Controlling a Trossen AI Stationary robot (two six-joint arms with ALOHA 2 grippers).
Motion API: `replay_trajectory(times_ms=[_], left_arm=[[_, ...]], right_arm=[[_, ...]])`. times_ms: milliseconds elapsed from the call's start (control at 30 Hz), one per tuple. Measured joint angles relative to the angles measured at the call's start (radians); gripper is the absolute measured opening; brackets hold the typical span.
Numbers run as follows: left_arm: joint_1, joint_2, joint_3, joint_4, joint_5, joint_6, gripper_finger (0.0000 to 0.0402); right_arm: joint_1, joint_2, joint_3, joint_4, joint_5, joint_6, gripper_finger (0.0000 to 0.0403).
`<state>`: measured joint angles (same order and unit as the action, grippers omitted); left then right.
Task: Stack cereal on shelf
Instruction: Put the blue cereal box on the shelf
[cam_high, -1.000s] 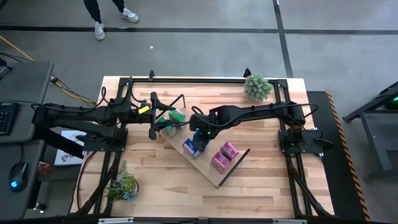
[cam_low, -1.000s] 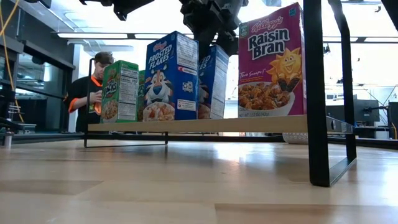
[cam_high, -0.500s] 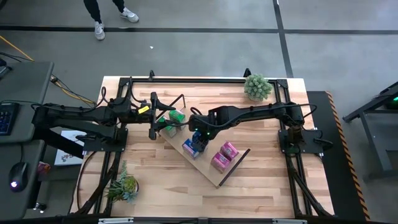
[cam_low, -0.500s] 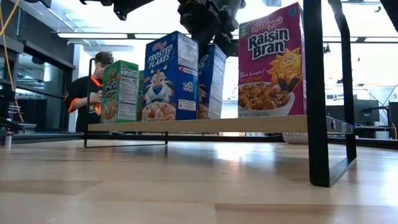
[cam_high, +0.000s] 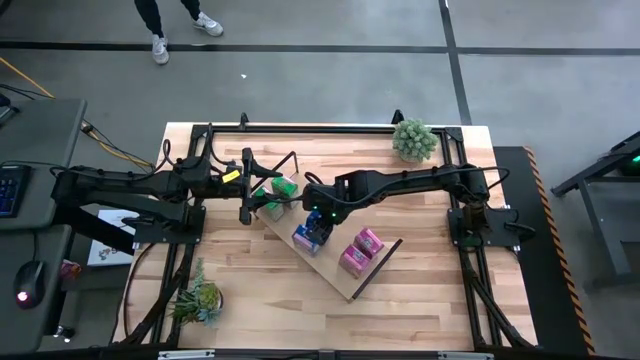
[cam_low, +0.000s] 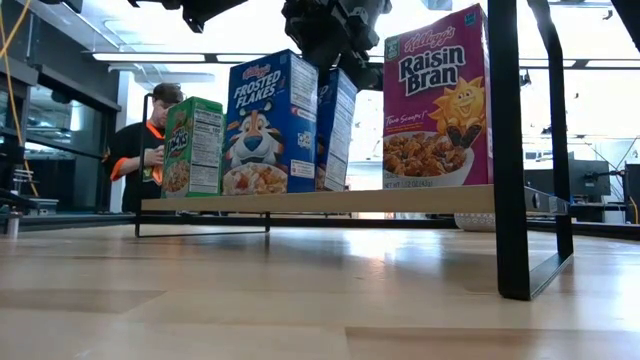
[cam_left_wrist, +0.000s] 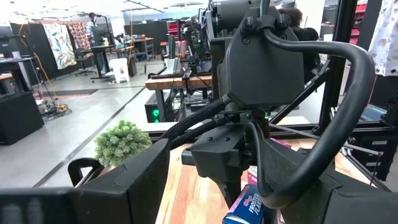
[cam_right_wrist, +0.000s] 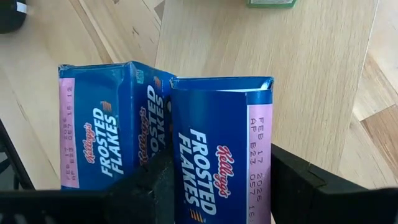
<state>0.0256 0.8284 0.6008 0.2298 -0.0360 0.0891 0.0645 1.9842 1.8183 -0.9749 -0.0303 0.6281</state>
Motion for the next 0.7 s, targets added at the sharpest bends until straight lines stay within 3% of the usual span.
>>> replay_trajectory(times_ms=[700], left_arm=[[0.0, 0.0, 0.0, 0.0, 0.0, 0.0, 0.0243]], right_arm=[[-0.001, 0.0, 0.0, 0.009, 0.011, -0.026, 0.0186]])
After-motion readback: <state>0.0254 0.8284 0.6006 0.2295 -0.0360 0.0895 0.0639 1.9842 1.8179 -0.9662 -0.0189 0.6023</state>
